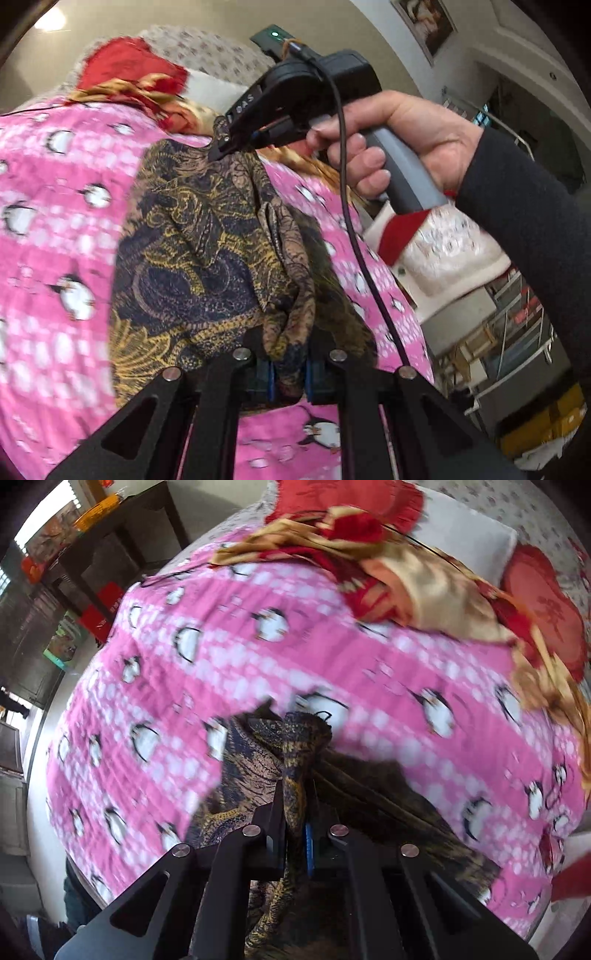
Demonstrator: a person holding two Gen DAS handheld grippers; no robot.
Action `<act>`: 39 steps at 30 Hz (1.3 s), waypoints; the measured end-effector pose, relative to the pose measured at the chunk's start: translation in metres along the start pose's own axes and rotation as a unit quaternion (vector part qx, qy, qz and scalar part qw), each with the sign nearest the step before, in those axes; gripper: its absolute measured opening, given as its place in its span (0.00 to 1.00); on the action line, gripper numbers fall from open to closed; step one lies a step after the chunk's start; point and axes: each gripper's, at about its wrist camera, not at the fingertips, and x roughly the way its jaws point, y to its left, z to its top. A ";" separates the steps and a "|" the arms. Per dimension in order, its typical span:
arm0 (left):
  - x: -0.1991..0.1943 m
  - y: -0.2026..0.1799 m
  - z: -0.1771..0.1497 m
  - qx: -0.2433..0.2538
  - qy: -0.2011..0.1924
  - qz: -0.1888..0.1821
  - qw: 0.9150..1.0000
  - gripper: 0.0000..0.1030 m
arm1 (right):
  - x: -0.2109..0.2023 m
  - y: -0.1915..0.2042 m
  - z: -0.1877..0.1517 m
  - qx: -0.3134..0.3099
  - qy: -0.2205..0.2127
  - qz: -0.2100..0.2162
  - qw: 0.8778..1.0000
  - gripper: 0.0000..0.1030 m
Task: Fold small clothes
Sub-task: 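Grasp the folded garment's end with both grippers and lift it, then lay the held end over the garment and open both grippers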
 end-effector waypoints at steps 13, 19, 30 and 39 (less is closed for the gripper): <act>0.077 -0.086 -0.018 0.054 0.064 -0.020 0.996 0.10 | -0.013 -0.104 -0.076 0.020 0.009 -0.036 0.999 0.12; 0.107 -0.092 -0.030 0.059 0.089 0.001 0.994 0.10 | 0.003 -0.126 -0.093 0.027 0.009 -0.037 0.999 0.12; 0.123 -0.091 -0.036 0.061 0.116 -0.015 0.991 0.30 | 0.018 -0.144 -0.111 0.036 -0.027 -0.071 0.996 0.30; 0.026 -0.055 -0.025 0.097 0.068 0.009 0.993 0.33 | -0.089 -0.104 -0.201 0.044 -0.186 0.005 0.982 0.32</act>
